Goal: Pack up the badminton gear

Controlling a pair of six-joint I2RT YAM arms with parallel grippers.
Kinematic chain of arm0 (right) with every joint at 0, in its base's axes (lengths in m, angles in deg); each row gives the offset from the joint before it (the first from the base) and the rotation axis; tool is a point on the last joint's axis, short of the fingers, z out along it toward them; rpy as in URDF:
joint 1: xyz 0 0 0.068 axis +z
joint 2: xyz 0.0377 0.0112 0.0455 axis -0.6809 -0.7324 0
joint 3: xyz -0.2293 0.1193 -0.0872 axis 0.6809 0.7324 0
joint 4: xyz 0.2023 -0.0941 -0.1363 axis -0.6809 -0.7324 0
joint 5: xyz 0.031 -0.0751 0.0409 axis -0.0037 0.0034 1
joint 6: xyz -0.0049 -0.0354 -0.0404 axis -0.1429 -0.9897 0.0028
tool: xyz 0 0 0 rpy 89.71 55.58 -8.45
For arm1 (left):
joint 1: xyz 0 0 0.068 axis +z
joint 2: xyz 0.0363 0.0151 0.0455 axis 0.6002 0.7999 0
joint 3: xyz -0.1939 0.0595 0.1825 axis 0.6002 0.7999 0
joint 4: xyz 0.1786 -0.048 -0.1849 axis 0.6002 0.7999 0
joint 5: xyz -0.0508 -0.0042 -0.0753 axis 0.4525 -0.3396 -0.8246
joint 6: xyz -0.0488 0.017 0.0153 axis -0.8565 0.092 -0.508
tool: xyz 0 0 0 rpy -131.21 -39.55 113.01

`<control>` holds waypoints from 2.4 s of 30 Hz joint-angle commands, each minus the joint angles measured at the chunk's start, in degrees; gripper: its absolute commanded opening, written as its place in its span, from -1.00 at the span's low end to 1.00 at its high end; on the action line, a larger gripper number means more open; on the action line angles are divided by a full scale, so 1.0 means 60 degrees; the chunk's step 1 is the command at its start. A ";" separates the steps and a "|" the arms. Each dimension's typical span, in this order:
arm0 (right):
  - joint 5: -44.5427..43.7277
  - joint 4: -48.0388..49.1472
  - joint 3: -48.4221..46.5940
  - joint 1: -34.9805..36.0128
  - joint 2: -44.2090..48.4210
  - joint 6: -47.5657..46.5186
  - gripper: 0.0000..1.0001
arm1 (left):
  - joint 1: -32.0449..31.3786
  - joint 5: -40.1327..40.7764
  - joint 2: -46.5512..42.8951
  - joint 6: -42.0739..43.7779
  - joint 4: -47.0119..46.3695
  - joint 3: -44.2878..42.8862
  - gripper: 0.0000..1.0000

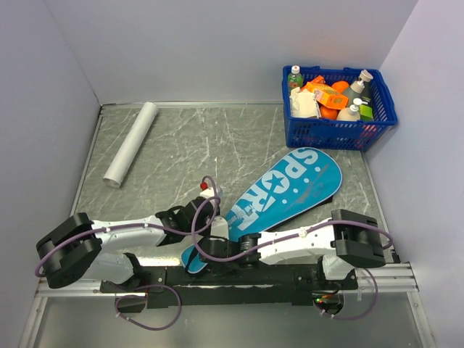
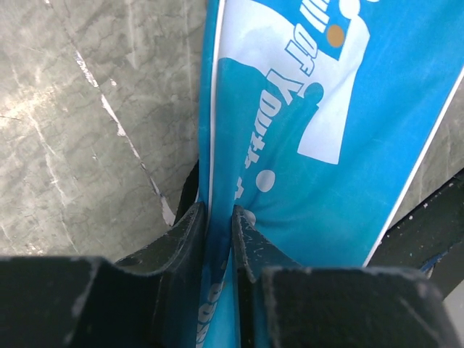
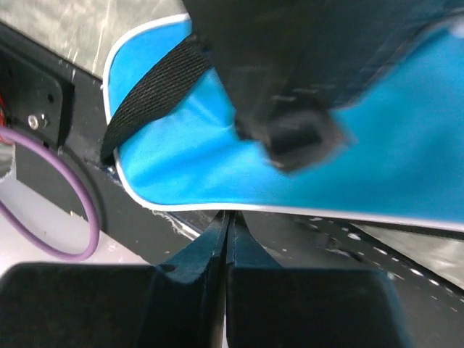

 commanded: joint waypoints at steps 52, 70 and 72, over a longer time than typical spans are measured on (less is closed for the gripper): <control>0.0734 0.3189 0.3526 0.0737 0.2530 -0.1088 -1.00 | 0.1101 -0.5200 0.0927 0.1600 -0.1995 -0.2113 0.77; 0.1348 0.2837 0.2150 0.0780 0.1344 -0.2127 -1.00 | 0.0662 -0.5583 0.5761 0.1952 -0.1747 -0.4459 0.45; 0.1641 0.2954 0.1930 0.0795 0.1256 -0.2406 -1.00 | 0.0618 -0.5525 0.6068 0.1879 -0.1820 -0.4488 0.39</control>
